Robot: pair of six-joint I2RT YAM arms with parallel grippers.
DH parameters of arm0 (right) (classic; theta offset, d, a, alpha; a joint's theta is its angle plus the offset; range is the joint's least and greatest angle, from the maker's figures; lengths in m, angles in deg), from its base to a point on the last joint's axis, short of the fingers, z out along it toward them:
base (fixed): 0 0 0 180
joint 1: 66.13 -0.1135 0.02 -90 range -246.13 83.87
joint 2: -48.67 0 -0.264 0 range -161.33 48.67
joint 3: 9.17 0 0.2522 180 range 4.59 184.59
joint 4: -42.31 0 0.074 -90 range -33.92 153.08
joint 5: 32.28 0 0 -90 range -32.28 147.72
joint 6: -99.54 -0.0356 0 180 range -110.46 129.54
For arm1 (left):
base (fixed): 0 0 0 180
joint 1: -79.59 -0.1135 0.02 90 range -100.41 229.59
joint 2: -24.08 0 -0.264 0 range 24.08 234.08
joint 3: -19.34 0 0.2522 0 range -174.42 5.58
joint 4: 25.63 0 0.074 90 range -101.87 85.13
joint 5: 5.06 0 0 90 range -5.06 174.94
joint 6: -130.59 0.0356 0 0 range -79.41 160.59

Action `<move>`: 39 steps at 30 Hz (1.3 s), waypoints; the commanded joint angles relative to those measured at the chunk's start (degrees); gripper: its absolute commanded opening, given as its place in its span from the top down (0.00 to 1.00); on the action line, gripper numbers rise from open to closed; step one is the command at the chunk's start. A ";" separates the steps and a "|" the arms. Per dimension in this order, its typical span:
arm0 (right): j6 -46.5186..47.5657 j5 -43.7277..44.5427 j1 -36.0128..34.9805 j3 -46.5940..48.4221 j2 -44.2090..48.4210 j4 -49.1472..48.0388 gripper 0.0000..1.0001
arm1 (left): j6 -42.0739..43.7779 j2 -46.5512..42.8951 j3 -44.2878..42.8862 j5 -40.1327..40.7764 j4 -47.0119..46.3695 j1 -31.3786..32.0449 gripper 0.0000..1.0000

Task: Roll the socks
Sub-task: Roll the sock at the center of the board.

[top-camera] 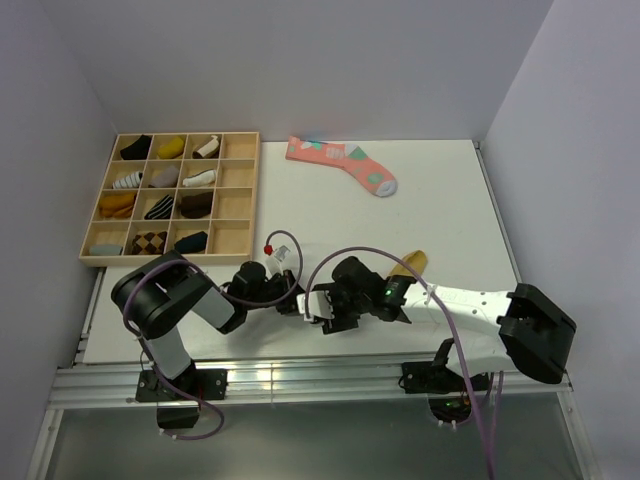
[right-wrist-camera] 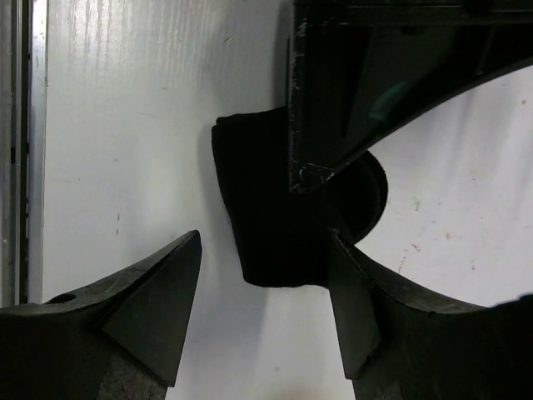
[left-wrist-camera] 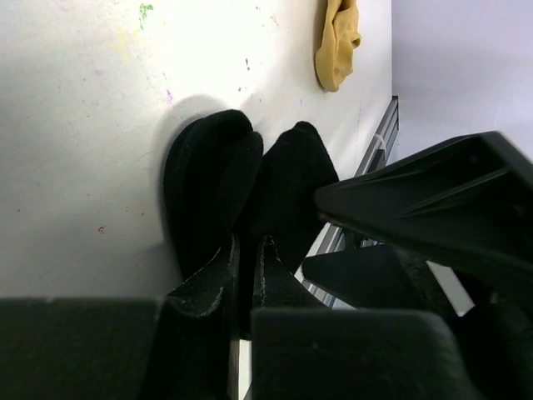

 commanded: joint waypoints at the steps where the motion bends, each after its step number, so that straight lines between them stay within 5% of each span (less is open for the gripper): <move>1: 0.78 2.39 -0.99 -0.50 -1.82 -3.28 0.32 | 2.68 0.76 1.06 -0.44 11.50 -0.51 1.00; 15: 1.58 4.15 -1.34 3.18 -8.76 -0.48 0.38 | 2.60 2.17 -0.88 -6.06 14.05 -3.41 1.00; 23: -0.71 1.08 -0.73 8.72 -13.25 6.46 0.71 | 2.95 1.21 -1.58 -5.37 15.02 -3.85 0.99; 29: -1.85 -3.93 1.91 14.43 -16.76 14.81 0.81 | 3.39 -6.96 1.58 2.61 14.93 -3.85 0.69; 39: -3.52 -7.19 6.92 21.81 -24.22 23.43 0.82 | 5.32 -25.76 5.36 13.70 22.31 -2.80 0.52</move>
